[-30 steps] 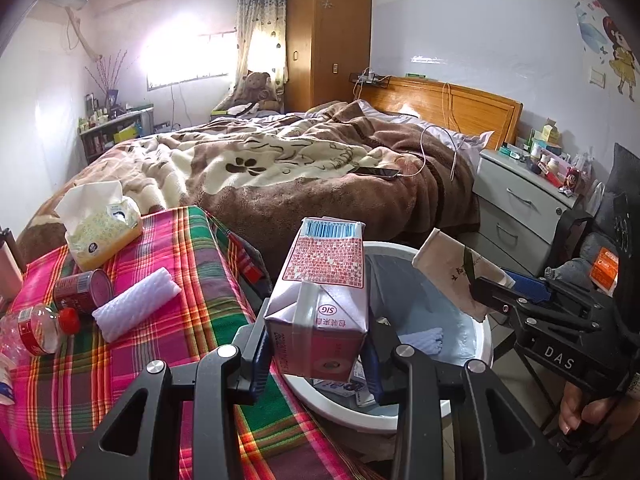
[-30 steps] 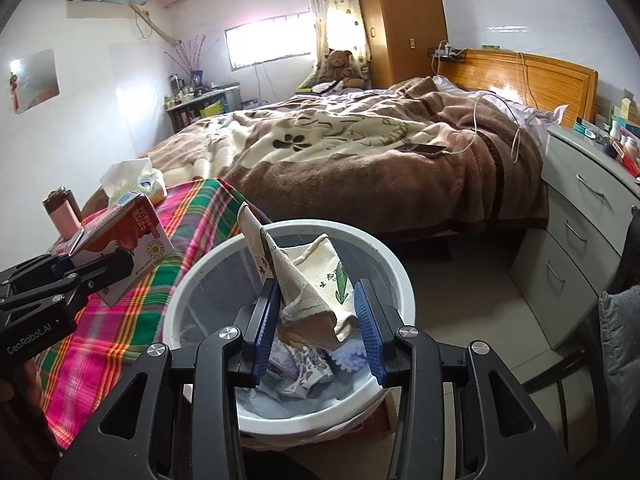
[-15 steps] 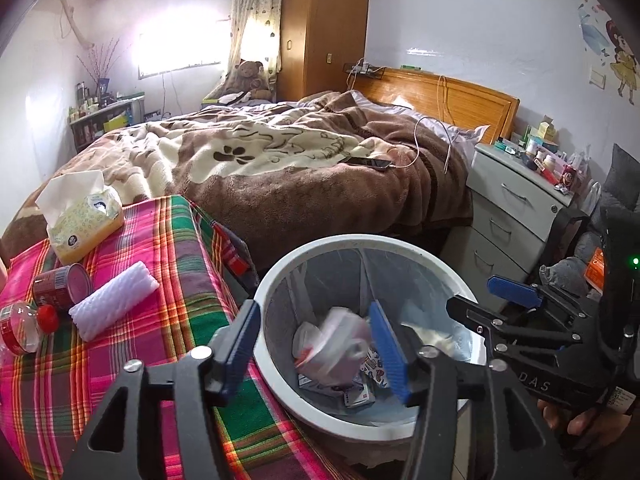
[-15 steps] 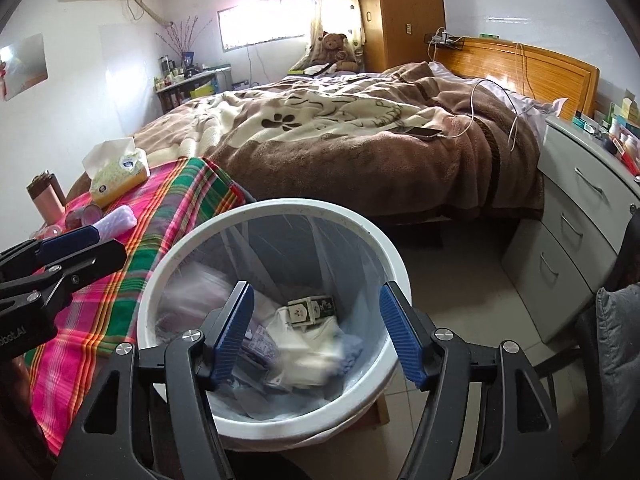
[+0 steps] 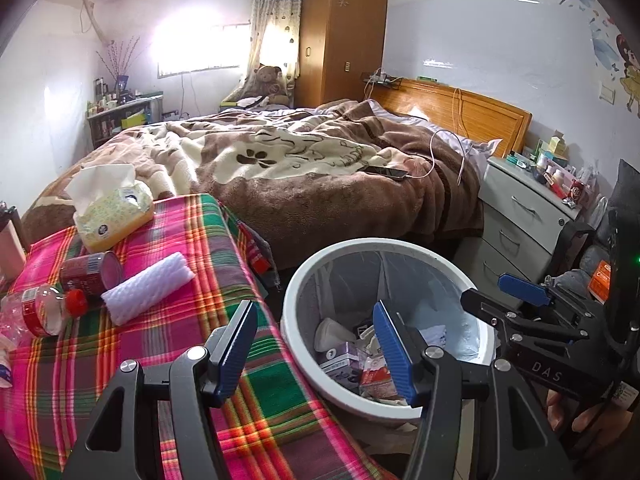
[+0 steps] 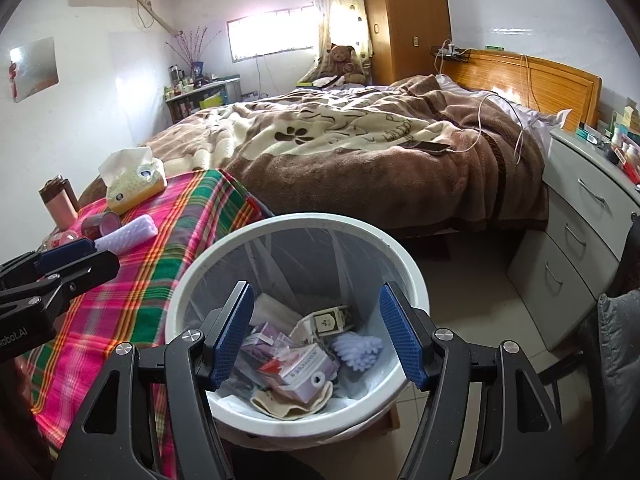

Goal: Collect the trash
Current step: 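Move both tools back over the bed toward the yogurt cup and plastic bottle, then grasp the white yogurt cup with the left tool while the right tool grasps the clear plastic bottle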

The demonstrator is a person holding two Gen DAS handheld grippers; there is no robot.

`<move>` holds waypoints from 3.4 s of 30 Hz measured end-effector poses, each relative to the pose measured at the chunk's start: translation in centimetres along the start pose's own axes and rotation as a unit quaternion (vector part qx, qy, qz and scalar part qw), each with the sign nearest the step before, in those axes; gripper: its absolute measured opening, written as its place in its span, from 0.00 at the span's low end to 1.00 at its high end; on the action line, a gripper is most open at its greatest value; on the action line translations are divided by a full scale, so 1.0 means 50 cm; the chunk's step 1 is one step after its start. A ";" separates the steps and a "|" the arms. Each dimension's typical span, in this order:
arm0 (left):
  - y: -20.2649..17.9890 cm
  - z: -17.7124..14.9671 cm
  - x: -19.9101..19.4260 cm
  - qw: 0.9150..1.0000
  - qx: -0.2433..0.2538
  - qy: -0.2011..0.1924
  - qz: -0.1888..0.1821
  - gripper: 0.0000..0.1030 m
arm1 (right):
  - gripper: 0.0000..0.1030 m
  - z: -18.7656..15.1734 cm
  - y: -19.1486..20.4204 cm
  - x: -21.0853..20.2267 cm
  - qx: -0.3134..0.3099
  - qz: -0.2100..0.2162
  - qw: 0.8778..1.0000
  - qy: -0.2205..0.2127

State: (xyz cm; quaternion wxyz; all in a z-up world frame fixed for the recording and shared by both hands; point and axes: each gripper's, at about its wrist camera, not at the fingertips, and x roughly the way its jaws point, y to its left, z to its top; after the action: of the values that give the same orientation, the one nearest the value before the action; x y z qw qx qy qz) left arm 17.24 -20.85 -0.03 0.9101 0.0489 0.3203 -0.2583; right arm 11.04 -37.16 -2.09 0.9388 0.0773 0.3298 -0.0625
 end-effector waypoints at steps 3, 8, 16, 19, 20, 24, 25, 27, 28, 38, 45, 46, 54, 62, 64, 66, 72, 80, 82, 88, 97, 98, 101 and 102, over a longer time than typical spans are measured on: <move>0.018 -0.005 -0.018 1.000 -0.008 -0.004 0.005 0.58 | 0.65 0.000 0.014 -0.002 -0.002 0.005 1.000 -0.002; 0.055 -0.014 -0.047 1.000 -0.021 -0.012 0.019 0.58 | 0.65 -0.003 0.042 -0.005 -0.008 0.015 1.000 -0.006; 0.118 -0.030 -0.087 0.998 -0.038 -0.021 0.047 0.58 | 0.65 -0.003 0.093 -0.001 -0.018 0.041 0.999 -0.009; 0.148 -0.039 -0.100 0.997 -0.050 -0.023 0.058 0.58 | 0.65 -0.002 0.116 0.001 -0.026 0.052 0.998 -0.010; 0.161 -0.043 -0.105 0.996 -0.055 -0.024 0.064 0.58 | 0.65 -0.001 0.125 0.002 -0.028 0.056 0.998 -0.010; 0.207 -0.056 -0.128 0.993 -0.066 -0.029 0.090 0.58 | 0.65 0.000 0.160 0.007 -0.036 0.070 0.997 -0.009; 0.216 -0.058 -0.133 0.993 -0.071 -0.030 0.094 0.58 | 0.65 -0.001 0.165 0.008 -0.037 0.073 0.997 -0.009; 0.235 -0.063 -0.143 0.991 -0.073 -0.034 0.110 0.58 | 0.65 -0.002 0.184 0.012 -0.044 0.083 0.996 -0.007; 0.250 -0.067 -0.151 0.989 -0.074 -0.037 0.123 0.58 | 0.65 -0.002 0.191 0.013 -0.047 0.085 0.995 -0.006; 0.384 -0.098 -0.201 0.978 -0.117 -0.039 0.169 0.58 | 0.65 0.010 0.289 0.033 -0.080 0.125 0.989 -0.002; 0.472 -0.126 -0.218 0.968 -0.145 -0.031 0.203 0.58 | 0.65 0.018 0.356 0.053 -0.107 0.156 0.982 0.008; 0.487 -0.130 -0.221 0.966 -0.150 -0.031 0.206 0.58 | 0.65 0.018 0.367 0.058 -0.110 0.159 0.981 0.011; 0.574 -0.158 -0.228 0.955 -0.180 -0.016 0.235 0.60 | 0.65 0.028 0.448 0.089 -0.136 0.191 0.972 0.026; 0.651 -0.175 -0.212 0.946 -0.203 0.000 0.252 0.64 | 0.65 0.045 0.535 0.118 -0.176 0.215 0.960 0.028; 0.664 -0.174 -0.202 0.947 -0.204 0.008 0.248 0.65 | 0.65 0.051 0.552 0.126 -0.179 0.222 0.958 0.031; 0.680 -0.176 -0.188 0.947 -0.216 0.021 0.237 0.65 | 0.65 0.058 0.565 0.137 -0.179 0.232 0.955 0.036; 0.701 -0.175 -0.155 0.949 -0.204 0.042 0.235 0.65 | 0.66 0.067 0.603 0.177 -0.186 0.247 0.949 0.058; 0.739 -0.184 -0.129 0.946 -0.214 0.051 0.237 0.65 | 0.68 0.082 0.667 0.209 -0.221 0.258 0.939 0.055; 0.752 -0.188 -0.122 0.944 -0.225 0.063 0.233 0.64 | 0.68 0.081 0.684 0.218 -0.232 0.265 0.934 0.062; 0.776 -0.199 -0.134 0.941 -0.247 0.051 0.226 0.54 | 0.68 0.074 0.725 0.233 -0.285 0.288 0.911 0.074; 0.806 -0.210 -0.160 0.934 -0.258 0.045 0.242 0.54 | 0.68 0.040 0.754 0.211 -0.356 0.306 0.874 0.126; 0.811 -0.211 -0.161 0.934 -0.259 0.046 0.242 0.54 | 0.68 0.036 0.759 0.213 -0.360 0.305 0.872 0.134; 0.819 -0.213 -0.161 0.933 -0.265 0.048 0.240 0.54 | 0.68 0.025 0.775 0.222 -0.370 0.284 0.874 0.138; 0.820 -0.213 -0.161 0.933 -0.266 0.047 0.239 0.54 | 0.68 0.024 0.777 0.225 -0.366 0.279 0.877 0.139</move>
State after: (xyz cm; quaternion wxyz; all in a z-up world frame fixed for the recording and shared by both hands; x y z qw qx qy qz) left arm 26.55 20.73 -6.68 0.9087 -0.1078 0.3983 0.0640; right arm 27.05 -0.07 -4.21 0.8233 -0.1749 0.4208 0.3384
